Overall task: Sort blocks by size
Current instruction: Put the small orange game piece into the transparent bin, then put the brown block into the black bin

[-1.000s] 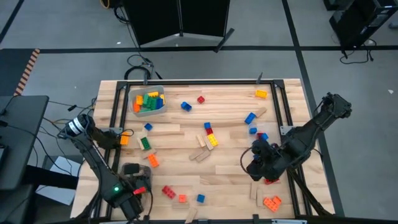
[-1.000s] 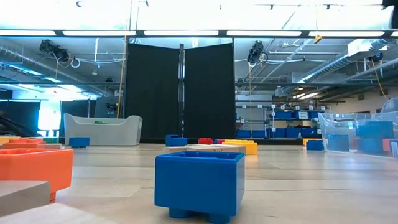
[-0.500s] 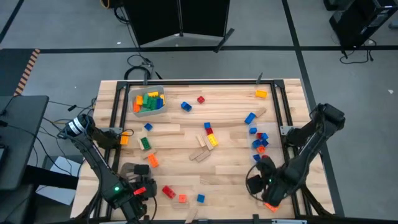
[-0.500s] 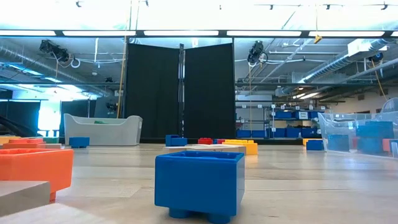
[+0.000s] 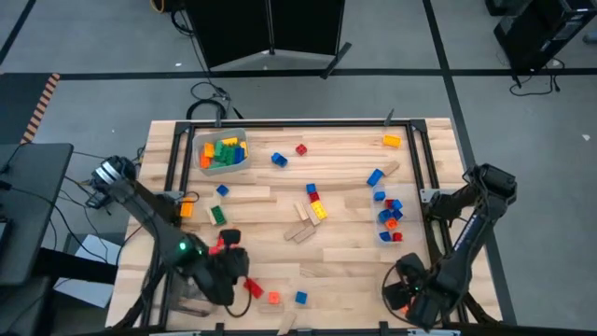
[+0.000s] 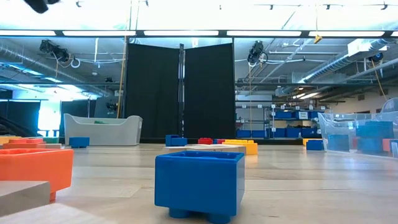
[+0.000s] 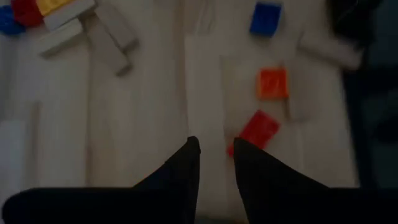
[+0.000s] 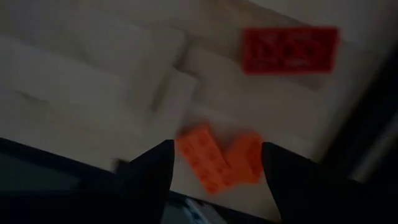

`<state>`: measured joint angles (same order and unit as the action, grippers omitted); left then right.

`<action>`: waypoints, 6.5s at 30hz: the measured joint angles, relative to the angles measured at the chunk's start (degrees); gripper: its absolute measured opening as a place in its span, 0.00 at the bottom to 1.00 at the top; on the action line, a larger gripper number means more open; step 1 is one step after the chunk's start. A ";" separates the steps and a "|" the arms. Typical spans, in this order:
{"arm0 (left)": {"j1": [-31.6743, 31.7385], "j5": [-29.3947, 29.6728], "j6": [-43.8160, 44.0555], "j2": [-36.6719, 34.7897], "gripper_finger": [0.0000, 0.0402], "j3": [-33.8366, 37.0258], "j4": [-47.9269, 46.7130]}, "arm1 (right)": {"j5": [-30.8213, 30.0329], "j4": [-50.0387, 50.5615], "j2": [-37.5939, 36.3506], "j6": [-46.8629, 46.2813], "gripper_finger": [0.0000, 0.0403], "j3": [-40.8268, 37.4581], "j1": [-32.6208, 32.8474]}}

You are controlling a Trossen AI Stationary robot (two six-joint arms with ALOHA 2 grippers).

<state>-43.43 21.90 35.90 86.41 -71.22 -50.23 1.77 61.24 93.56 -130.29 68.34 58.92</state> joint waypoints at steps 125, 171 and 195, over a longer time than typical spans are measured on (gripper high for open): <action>10.06 -3.07 6.53 -10.53 0.30 10.79 26.49 | -13.10 9.71 -31.26 15.27 0.57 -21.70 -20.05; 29.96 -12.43 -3.19 24.21 0.60 0.94 24.17 | -27.35 -4.20 -39.23 43.94 0.61 -21.62 -23.80; 32.20 -13.03 -5.18 27.24 0.27 -3.23 16.99 | -27.68 -6.03 -43.41 57.97 0.61 -21.62 -28.67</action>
<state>-11.23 8.86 30.72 113.64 -74.45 -33.24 -25.91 55.20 50.15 -72.32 46.72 30.25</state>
